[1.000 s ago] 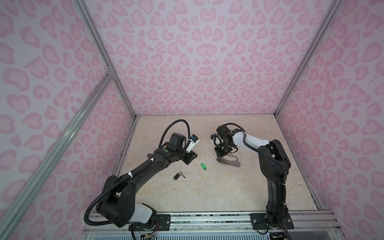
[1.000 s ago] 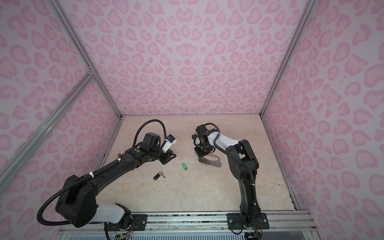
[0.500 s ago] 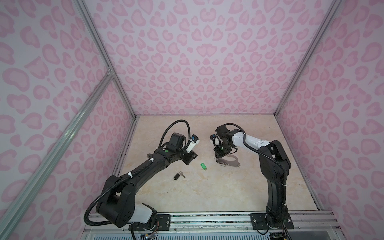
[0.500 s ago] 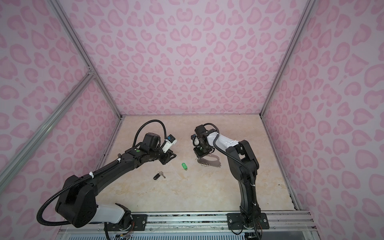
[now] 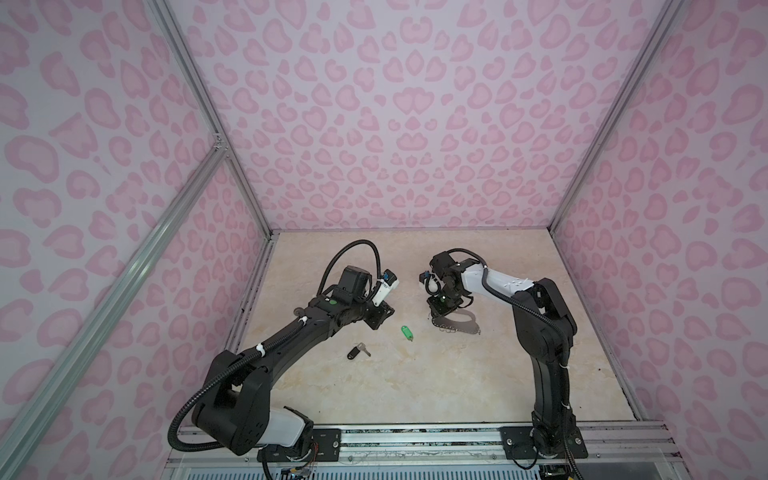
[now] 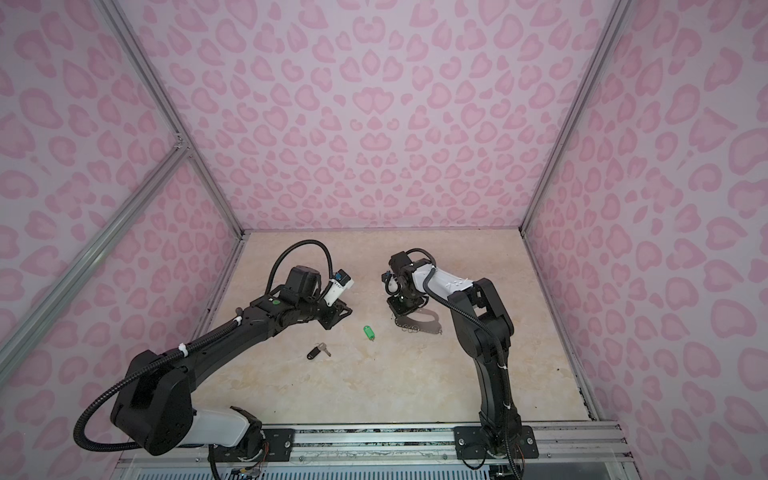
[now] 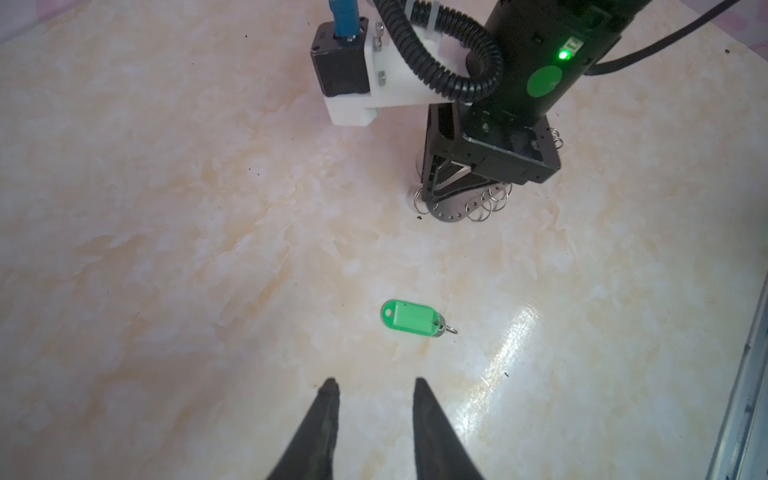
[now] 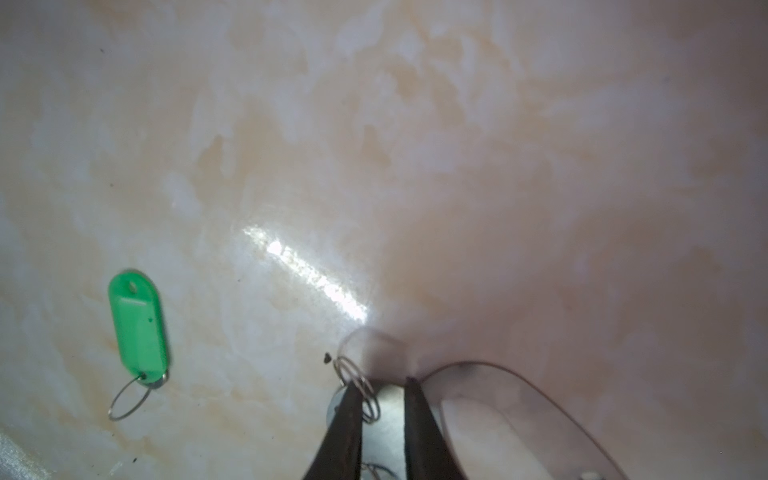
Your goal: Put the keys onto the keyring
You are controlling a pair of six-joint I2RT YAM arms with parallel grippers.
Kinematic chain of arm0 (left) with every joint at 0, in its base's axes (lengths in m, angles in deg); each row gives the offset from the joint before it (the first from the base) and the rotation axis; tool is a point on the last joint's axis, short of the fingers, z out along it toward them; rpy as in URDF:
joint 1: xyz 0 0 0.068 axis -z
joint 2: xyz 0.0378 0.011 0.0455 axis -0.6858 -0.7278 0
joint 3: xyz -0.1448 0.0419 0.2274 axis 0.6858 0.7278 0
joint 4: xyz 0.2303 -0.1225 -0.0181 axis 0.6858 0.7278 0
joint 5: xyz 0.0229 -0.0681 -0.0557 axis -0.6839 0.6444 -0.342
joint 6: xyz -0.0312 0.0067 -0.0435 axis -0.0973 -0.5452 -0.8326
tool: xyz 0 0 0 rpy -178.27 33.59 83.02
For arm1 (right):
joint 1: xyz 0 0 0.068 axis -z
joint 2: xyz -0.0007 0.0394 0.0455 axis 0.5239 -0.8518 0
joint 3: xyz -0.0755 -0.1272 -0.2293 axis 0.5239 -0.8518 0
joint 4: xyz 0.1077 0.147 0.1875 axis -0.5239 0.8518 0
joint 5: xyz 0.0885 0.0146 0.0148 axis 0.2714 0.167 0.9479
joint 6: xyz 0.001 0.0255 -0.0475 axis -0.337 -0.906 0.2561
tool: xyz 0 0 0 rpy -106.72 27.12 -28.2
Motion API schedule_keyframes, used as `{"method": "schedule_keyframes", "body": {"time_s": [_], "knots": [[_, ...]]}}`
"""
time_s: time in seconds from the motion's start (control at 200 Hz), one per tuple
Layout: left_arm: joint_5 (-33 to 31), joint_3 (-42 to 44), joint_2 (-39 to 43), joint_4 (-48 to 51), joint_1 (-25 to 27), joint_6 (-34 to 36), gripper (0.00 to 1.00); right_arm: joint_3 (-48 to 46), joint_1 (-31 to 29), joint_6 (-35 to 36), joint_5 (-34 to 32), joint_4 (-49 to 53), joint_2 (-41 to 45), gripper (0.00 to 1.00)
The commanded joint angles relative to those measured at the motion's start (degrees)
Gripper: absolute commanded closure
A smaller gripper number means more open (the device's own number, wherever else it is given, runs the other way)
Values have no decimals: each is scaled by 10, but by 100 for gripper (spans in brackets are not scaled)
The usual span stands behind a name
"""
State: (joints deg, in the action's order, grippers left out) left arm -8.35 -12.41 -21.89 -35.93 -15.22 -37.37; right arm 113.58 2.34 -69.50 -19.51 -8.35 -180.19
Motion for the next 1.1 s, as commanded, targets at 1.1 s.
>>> {"method": "schedule_keyframes", "body": {"time_s": [1.1], "knots": [[104, 48, 203, -99, 24, 172, 71, -122, -13, 284, 188, -39, 334, 100]]}}
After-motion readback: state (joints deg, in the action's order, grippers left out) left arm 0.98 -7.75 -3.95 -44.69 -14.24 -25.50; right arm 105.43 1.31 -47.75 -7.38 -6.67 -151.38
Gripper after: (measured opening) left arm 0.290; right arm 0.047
